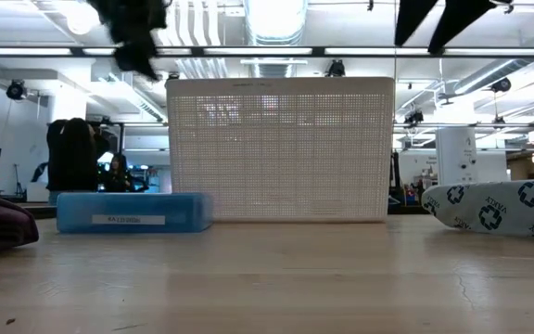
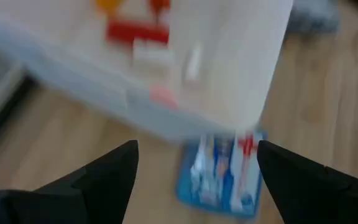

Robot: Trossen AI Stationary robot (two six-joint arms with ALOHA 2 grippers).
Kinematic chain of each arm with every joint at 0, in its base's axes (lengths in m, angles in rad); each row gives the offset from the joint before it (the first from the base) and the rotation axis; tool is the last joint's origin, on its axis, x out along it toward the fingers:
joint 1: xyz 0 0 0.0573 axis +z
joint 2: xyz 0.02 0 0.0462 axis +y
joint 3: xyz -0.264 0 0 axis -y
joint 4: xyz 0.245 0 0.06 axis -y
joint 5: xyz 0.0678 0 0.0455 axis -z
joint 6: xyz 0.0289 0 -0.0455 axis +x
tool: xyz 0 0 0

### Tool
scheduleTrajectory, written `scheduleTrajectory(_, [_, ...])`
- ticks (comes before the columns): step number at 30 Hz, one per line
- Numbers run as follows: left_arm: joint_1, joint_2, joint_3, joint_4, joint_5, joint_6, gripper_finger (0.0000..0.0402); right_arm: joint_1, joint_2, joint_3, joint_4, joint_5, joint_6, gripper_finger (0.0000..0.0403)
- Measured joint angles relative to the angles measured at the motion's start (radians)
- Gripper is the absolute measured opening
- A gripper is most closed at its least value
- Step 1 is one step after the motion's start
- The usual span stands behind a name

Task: Pick & place medical supplies in basket/bin
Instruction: Put the blue first aid kit box into the white bin

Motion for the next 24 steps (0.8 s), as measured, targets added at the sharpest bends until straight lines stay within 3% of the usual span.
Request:
scheduleTrajectory(5, [0.003,-0.105,-0.212,0.091,-0.05,-0.117,0.0305,-0.008,-0.019,-0.065,0.282,-0.1,-0.256,0.0329])
scheduleTrajectory(9, [0.001,-0.15,-0.419,0.227,-0.046,-0.175,0.0281,-0.027,0.005,-0.141,0.446,-0.18,-0.34,0.0329])
scheduleTrajectory(16, [-0.001,-0.149,-0.696,0.379,-0.031,-0.282,0.017,-0.049,0.01,-0.275,0.654,-0.336,-0.305,0.0318])
scheduleTrajectory(20, [-0.001,-0.165,-0.729,0.507,-0.011,-0.295,0.008,-0.051,0.01,-0.336,0.798,-0.407,-0.274,0.0266])
scheduleTrajectory(24, [0.006,-0.154,-0.729,0.598,-0.052,-0.277,0.001,-0.068,0.015,-0.408,0.988,-0.442,-0.226,0.018])
